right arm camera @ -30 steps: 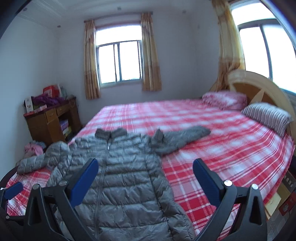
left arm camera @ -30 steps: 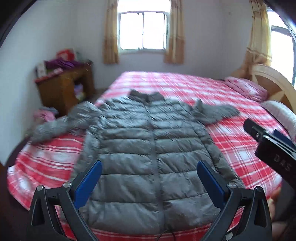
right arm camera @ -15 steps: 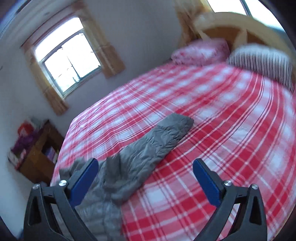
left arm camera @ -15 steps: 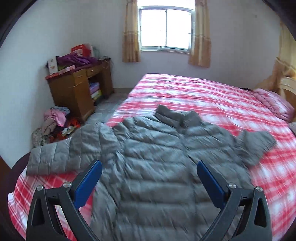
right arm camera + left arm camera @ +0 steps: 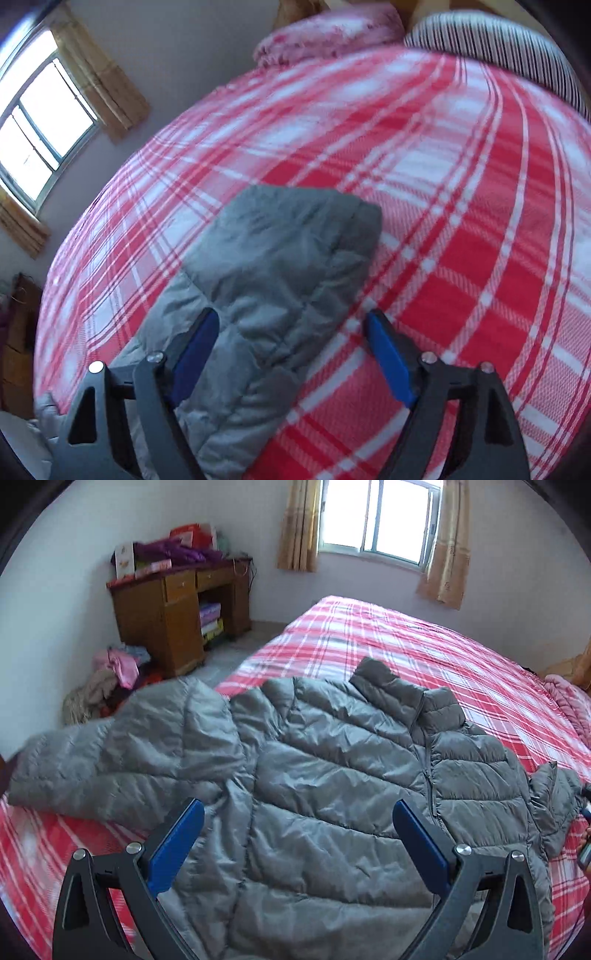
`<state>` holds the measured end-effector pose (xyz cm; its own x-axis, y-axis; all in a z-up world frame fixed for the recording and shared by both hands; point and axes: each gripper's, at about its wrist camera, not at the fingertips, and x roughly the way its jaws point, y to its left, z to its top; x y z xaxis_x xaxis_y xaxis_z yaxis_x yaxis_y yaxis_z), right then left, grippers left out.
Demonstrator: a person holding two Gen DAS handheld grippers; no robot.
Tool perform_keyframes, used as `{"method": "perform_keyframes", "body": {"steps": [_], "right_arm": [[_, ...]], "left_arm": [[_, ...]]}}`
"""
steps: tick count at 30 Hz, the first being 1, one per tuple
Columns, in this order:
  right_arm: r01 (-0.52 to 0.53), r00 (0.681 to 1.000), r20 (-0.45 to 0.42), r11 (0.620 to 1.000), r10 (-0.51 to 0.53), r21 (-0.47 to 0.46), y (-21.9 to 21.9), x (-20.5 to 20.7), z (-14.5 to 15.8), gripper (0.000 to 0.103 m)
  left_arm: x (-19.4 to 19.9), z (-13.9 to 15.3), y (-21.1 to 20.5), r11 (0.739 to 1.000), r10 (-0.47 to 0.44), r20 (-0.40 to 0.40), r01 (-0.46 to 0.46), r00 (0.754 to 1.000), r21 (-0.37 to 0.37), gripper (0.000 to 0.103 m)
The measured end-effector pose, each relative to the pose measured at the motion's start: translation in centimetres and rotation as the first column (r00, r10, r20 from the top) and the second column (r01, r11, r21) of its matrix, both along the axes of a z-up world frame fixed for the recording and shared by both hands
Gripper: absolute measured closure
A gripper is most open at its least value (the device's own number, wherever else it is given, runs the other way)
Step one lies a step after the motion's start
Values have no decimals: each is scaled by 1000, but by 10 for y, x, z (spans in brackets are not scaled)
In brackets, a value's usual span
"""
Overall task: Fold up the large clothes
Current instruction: 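Grasp the grey jacket sleeve cuff with the right gripper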
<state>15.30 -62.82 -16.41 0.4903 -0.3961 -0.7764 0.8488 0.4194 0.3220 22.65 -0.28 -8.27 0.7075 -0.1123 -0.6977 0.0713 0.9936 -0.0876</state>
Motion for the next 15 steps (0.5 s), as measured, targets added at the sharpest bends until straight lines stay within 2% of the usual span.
{"method": "perform_keyframes", "body": {"steps": [1,2,3,5,8,10,11,12,13,15], "right_arm": [[-36,999,0,999,36,-14,3,4,2,90],[-85,996,-11,996,85,6,1,10,-1,94],[-110,994,-9,994,110,28,1,9,-2,94],[-84,996,-7,996,84,4,3,-8,9,94],[5,1000,-24,992,-8,-130,9,-44,51,94],[14,1000,-15,970,-18,-241,23,-63,90,94],[-8,1000,-12,948,4,-320,39,-69,116,94],[-42,999,-13,909,40,-415,63,-73,146,94],[-66,998,-15,879,67,-473,81,-74,163,94],[-153,984,-19,775,179,-613,146,-73,212,94]], "left_arm": [[1,-3,-2,1000,0,-5,0,1000,5,1],[1,-6,-4,1000,-5,-8,5,1000,20,1],[0,-8,-5,1000,-12,-8,12,1000,28,1],[-7,-9,-6,999,-34,-1,34,999,43,1],[-18,-4,1,998,-53,17,52,998,43,1],[-27,0,12,998,-53,30,53,998,29,1],[-33,2,18,999,-51,36,50,998,21,1],[-37,4,23,999,-50,39,50,998,14,1],[-41,5,28,999,-51,42,51,998,7,1],[-51,8,40,999,-52,54,52,997,0,1]]}}
